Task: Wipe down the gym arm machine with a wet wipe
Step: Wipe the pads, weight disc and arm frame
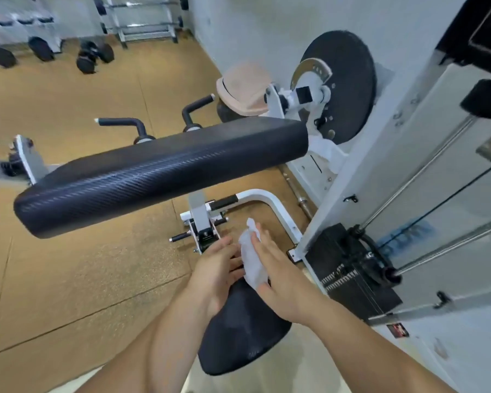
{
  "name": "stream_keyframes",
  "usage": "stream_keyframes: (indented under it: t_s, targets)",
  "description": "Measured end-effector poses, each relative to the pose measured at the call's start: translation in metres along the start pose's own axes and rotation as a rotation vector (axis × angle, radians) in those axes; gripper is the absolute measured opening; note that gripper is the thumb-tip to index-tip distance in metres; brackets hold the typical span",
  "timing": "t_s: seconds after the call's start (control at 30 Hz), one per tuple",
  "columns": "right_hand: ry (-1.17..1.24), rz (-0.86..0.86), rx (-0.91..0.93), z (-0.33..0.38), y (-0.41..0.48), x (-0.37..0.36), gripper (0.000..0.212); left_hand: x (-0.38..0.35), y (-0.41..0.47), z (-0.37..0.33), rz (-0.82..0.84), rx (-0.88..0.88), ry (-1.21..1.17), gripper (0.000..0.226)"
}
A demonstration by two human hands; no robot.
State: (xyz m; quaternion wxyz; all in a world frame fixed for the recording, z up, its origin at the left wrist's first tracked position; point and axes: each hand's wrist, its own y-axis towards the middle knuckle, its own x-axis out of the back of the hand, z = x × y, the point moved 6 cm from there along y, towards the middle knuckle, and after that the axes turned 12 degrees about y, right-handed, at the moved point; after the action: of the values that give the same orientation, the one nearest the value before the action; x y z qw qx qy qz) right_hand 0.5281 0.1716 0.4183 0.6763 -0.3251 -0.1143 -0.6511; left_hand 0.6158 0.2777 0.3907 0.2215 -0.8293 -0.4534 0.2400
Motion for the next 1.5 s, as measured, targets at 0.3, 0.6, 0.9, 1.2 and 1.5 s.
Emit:
stream_keyframes:
  t_s: [0.3, 0.6, 0.9, 1.2, 1.5]
  targets:
    - [0.224, -0.109, -0.106, 0.005, 0.005, 0.025, 0.081, -0.013, 0.004, -0.059, -0.066, -0.110, 0.356, 0.013]
    - [0.265, -0.454, -0.187, -0.005, 0.076, 0.087, 0.078, -0.046, 0.044, -0.161, -0.072, -0.479, 0.840, 0.010]
    - [0.019, -0.534, -0.034, -0.032, 0.175, 0.135, 0.090, -0.024, 0.108, -0.221, -0.466, -0.771, 1.819, 0.054]
    - [-0.242, -0.734, 0.062, -0.068, 0.206, 0.199, 0.094, -0.015, 0.133, -0.206, -0.454, -0.546, 2.031, 0.065]
    - [-0.621, -0.522, 0.566, -0.048, 0.204, 0.133, 0.095, -0.017, 0.127, -0.208, -0.428, -0.579, 1.957, 0.067]
